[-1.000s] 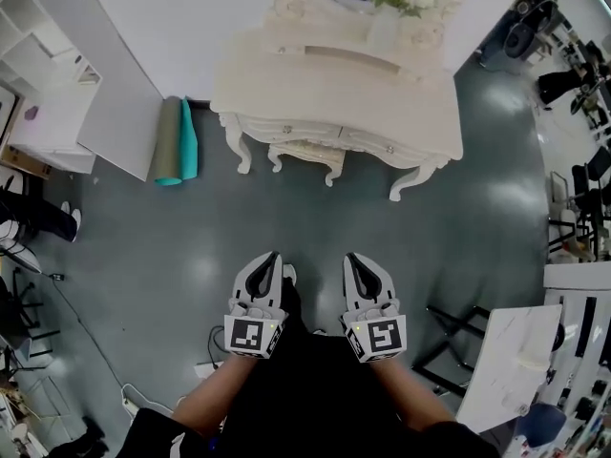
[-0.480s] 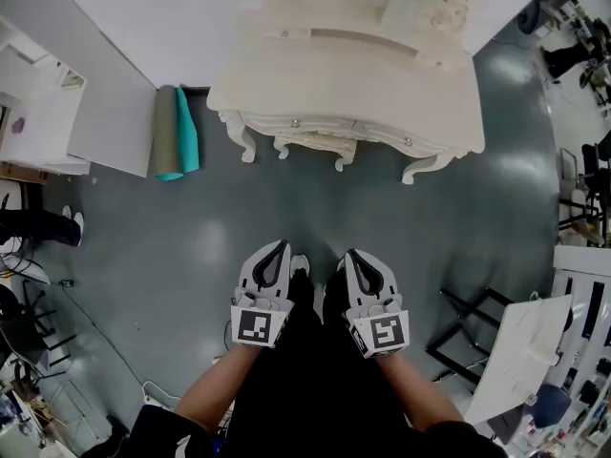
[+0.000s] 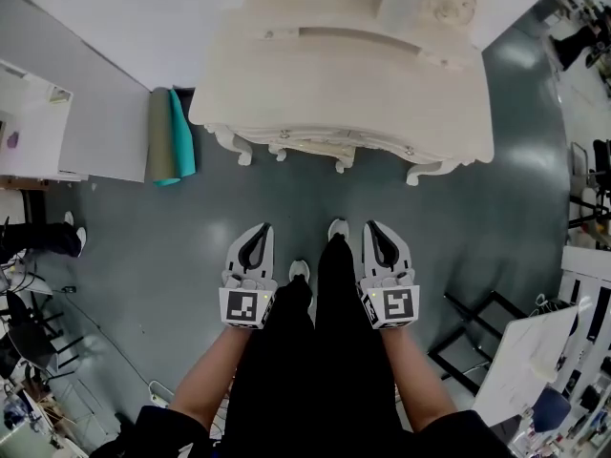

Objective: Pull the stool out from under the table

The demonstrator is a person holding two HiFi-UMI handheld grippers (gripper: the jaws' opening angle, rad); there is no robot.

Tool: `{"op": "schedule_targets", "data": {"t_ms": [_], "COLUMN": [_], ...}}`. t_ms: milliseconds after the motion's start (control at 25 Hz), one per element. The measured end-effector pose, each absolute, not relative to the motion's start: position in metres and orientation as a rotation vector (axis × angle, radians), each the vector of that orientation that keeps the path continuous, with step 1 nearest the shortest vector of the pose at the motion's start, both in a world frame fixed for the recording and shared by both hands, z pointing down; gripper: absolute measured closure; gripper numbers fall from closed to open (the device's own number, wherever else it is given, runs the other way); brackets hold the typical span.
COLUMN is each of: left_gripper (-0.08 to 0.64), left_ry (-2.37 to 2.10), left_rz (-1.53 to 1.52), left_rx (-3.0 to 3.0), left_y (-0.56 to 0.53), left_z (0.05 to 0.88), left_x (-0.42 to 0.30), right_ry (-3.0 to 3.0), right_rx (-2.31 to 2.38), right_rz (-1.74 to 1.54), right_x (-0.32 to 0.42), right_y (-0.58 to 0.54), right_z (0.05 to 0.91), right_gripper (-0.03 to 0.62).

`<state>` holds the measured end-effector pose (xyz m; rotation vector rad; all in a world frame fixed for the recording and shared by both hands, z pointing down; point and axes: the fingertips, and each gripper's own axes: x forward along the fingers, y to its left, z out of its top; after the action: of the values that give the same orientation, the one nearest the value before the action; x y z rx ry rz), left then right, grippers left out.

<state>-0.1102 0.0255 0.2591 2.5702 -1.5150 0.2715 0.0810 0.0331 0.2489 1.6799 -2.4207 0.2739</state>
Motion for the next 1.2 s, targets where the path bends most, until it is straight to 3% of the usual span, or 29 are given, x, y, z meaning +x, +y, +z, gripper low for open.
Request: {"op": "schedule_targets", "data": {"t_ms": [480,880,1040,1200], "left_gripper": [0.545,0.542,0.509,0.423], "left_ry": [-1.662,-1.676,-1.602,-1.523], "left_rz": [0.358,0.352,0.441,0.441], "left_rx": [2.337,2.187,2.277,2.356], "left_y": [-0.08,-0.118,-0.132,-0.15], "left_z": [0.379,0.512,0.566,0.616], "left_x": [-0.113,-0.144,-0.137,-0.132], "right_ry": [-2.405,-2.295,-2.321,-2.244], "right_rx": [1.617,1.531,1.504,1.522], "right_rz": [0.362,0.504,0.527,0.536], "right_x": [0.139,0.127,0.121,0.141], "right_y": [-0.084,-0.108,-0.115,-0.121], "right_z": [0.353,0.501,0.548,0.604], "right_gripper": [0.572,0.572,0.563,0.495]}}
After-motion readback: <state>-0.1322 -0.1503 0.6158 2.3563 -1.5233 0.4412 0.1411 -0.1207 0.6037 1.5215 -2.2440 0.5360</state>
